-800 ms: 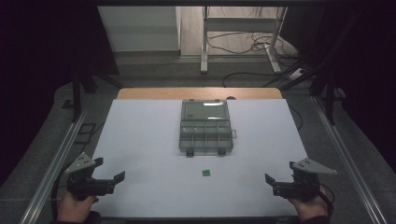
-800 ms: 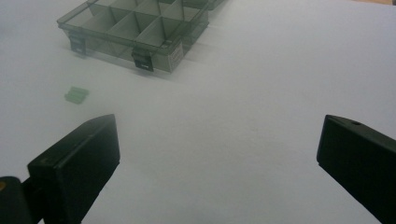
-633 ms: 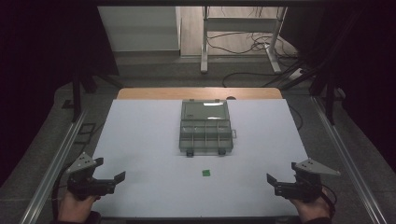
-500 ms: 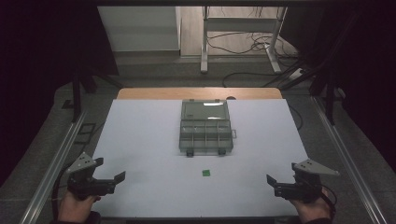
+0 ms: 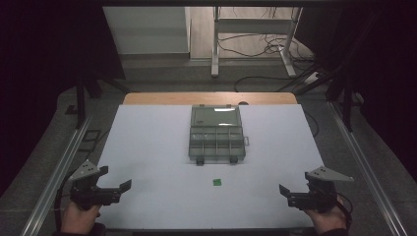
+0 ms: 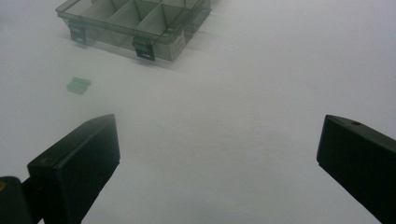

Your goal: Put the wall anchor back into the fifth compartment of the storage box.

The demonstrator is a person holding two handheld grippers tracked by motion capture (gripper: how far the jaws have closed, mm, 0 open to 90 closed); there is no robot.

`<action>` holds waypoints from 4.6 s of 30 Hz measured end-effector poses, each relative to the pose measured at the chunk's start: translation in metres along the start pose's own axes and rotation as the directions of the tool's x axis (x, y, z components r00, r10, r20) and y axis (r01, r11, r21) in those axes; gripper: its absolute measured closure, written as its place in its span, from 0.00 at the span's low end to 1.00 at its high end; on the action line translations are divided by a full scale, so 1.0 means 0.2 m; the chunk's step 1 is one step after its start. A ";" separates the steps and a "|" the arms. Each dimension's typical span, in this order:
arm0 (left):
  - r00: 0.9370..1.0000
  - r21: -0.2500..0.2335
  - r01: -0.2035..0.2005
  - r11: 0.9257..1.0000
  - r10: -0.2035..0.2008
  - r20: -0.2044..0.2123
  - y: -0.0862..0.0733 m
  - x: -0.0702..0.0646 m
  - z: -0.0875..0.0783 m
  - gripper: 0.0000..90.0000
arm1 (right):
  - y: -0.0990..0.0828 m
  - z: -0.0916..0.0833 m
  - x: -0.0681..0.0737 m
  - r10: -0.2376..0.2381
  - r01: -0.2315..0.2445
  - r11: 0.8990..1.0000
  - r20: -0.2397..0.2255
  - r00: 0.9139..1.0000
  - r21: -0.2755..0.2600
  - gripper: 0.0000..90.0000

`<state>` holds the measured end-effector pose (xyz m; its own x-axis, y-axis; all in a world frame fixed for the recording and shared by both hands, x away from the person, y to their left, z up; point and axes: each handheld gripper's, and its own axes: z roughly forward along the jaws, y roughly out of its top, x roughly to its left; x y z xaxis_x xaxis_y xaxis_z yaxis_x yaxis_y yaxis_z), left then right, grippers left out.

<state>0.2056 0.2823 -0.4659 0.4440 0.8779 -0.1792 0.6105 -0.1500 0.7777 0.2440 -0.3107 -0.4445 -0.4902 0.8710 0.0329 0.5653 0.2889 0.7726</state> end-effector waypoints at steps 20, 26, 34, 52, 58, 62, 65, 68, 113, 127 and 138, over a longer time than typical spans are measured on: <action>0.999 -0.005 0.015 1.000 -0.015 0.047 0.07 -0.02 0.04 0.00 | 0.01 0.01 0.00 -0.005 0.005 1.000 0.004 1.000 0.014 0.00; 0.998 0.012 -0.006 1.000 0.005 0.061 0.09 -0.05 0.09 0.00 | 0.01 0.02 0.00 -0.008 0.007 1.000 0.006 1.000 0.013 0.00; 0.994 0.027 -0.012 1.000 0.009 0.106 0.13 -0.08 0.15 0.00 | 0.01 0.02 0.00 0.000 0.000 1.000 0.008 1.000 0.011 0.00; 0.989 0.049 -0.079 0.996 0.072 0.130 0.21 -0.15 0.29 0.00 | 0.01 0.02 0.00 0.002 -0.002 1.000 0.004 1.000 0.015 0.00; 0.983 0.066 -0.101 0.993 0.090 0.159 0.24 -0.18 0.35 0.00 | 0.01 0.02 0.00 0.005 -0.005 1.000 0.004 1.000 0.014 0.00; 0.980 0.078 -0.108 0.991 0.093 0.175 0.27 -0.20 0.39 0.00 | 0.01 0.02 0.00 0.007 -0.007 1.000 0.006 1.000 0.014 0.00; 0.979 0.085 -0.117 0.989 0.101 0.179 0.29 -0.22 0.41 0.00 | 0.01 0.02 0.00 0.008 -0.008 1.000 0.004 1.000 0.016 0.00; 0.977 0.088 -0.122 0.989 0.104 0.187 0.30 -0.23 0.42 0.00 | 0.01 0.02 0.00 0.008 -0.008 1.000 0.004 1.000 0.017 0.00; 0.912 0.230 -0.339 0.912 0.258 0.319 0.46 -0.55 0.87 0.00 | 0.01 0.03 0.00 -0.006 0.006 1.000 -0.008 1.000 0.029 0.00; 0.873 0.276 -0.421 0.864 0.305 0.380 0.45 -0.67 1.04 0.33 | 0.01 0.03 0.00 -0.005 0.005 0.999 -0.013 1.000 0.033 0.00; 0.839 0.286 -0.463 0.839 0.311 0.446 0.44 -0.73 1.12 0.70 | 0.01 0.03 0.00 -0.007 0.007 0.999 -0.013 1.000 0.039 0.00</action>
<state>0.3412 0.0396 -0.5070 0.8551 0.4871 -0.1775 0.4941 -0.6621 0.5635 0.2504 -0.3079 -0.4468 -0.5026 0.8638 0.0362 0.5872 0.3103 0.7476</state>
